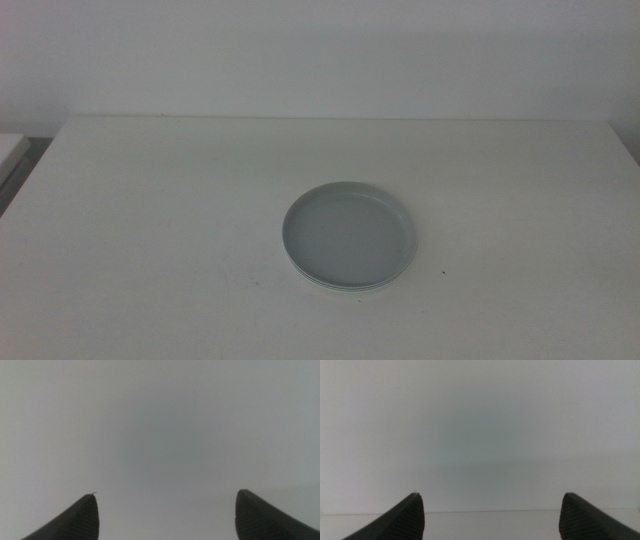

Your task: Stack the three bowls on top of each other.

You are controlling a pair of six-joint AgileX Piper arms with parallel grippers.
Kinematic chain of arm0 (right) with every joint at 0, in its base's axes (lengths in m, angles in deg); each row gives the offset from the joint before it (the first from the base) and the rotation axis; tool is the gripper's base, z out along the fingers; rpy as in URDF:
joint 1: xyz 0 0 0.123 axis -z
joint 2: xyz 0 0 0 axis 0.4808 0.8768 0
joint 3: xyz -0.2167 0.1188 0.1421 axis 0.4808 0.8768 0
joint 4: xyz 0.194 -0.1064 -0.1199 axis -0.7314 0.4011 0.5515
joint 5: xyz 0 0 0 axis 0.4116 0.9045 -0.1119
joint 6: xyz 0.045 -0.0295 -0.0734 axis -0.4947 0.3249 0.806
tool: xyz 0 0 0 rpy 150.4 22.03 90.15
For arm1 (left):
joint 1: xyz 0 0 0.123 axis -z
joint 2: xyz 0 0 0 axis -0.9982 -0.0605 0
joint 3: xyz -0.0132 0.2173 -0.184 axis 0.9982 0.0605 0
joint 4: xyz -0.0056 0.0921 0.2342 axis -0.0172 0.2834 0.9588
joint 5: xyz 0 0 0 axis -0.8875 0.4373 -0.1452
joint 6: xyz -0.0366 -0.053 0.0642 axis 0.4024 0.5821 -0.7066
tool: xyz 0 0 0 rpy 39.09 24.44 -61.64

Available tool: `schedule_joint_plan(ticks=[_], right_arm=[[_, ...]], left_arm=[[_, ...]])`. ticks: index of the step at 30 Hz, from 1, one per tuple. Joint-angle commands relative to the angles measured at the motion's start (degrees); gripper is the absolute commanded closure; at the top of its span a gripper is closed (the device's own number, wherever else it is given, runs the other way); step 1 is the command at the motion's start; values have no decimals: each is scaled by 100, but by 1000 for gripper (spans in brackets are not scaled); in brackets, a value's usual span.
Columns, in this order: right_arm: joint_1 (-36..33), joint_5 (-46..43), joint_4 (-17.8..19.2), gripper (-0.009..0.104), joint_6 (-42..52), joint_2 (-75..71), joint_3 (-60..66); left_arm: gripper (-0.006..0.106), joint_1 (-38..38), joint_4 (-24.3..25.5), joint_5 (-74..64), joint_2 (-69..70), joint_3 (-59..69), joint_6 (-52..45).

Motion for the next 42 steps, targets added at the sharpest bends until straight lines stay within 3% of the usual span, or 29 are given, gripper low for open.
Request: schedule_joint_plan(ticks=[1, 4, 9, 16, 23, 27, 42], right_arm=[[26, -58, 38, 3, 14, -19, 43], [36, -464, 177, 3, 14, -193, 406], [46, -1922, 238, 3, 14, -1038, 2023], [560, -1685, 295, 3, 14, -2732, 4257], [998, -1672, 224, 3, 14, -4366, 5576], [1009, -971, 293, 3, 27, -4743, 5576], [1009, -1085, 295, 3, 27, -4743, 5576]], left_arm=[[7, -5, -6, -115, 28, 42, 20], [7, -5, -6, -168, 127, 185, 20], [7, -5, -6, -54, 824, 1178, 20], [7, -5, 17, 300, 1907, 3079, 7], [7, -5, 25, 451, 2781, 4223, 7], [7, -5, 25, 894, 2781, 4622, 7], [7, -17, -55, 738, 2781, 4622, 7]])
